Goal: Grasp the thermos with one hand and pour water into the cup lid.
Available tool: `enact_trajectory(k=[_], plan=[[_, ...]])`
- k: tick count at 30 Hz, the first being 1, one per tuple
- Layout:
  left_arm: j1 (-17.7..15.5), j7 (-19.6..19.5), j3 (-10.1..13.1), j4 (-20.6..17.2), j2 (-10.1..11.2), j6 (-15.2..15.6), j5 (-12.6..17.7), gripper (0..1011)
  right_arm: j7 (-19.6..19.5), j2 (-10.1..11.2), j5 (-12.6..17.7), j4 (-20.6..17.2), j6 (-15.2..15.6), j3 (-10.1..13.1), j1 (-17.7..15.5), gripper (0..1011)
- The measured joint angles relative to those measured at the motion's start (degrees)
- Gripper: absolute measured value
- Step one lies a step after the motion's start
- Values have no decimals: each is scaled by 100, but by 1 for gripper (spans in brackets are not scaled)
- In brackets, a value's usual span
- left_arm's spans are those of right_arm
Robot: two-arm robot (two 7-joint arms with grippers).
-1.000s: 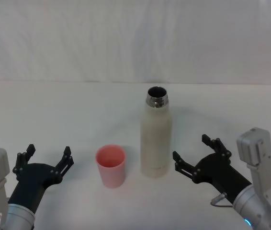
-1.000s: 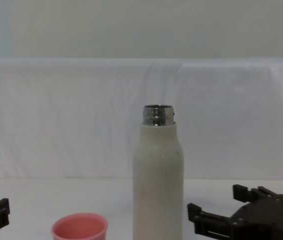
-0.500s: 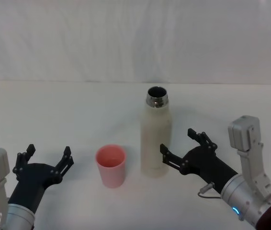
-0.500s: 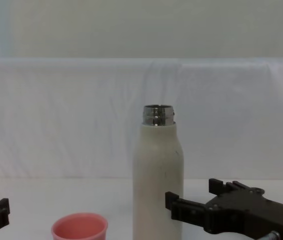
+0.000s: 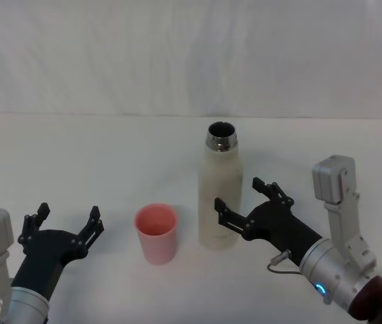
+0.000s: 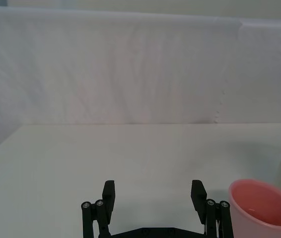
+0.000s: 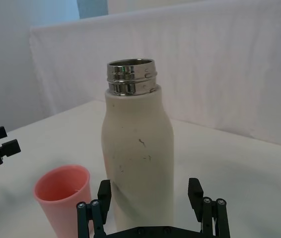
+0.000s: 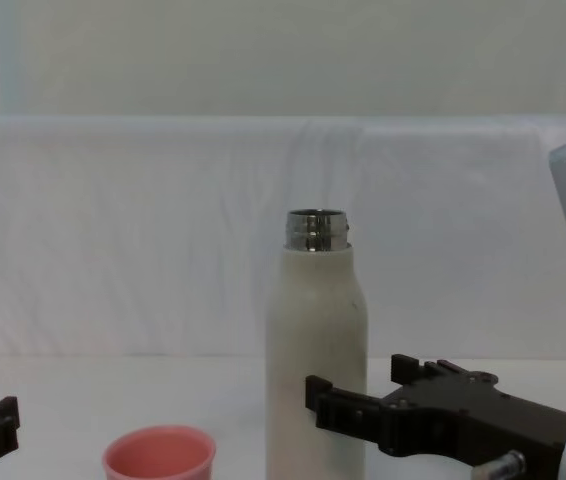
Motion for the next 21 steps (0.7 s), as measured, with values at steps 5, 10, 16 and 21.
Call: enact_trajectory(k=[5, 10, 16, 21], plan=[[0, 0, 0, 0, 0, 0, 0, 1001, -25, 8, 17, 58, 0, -81, 77, 999], [0, 0, 0, 0, 0, 0, 0, 1001, -66, 11, 6, 124, 9, -155, 164, 999], [0, 0, 0, 0, 0, 0, 0, 1001, -82, 12, -27, 194, 1, -207, 232, 999], [0, 0, 0, 0, 0, 0, 0, 1001, -104, 3, -44, 253, 1, -233, 282, 999]])
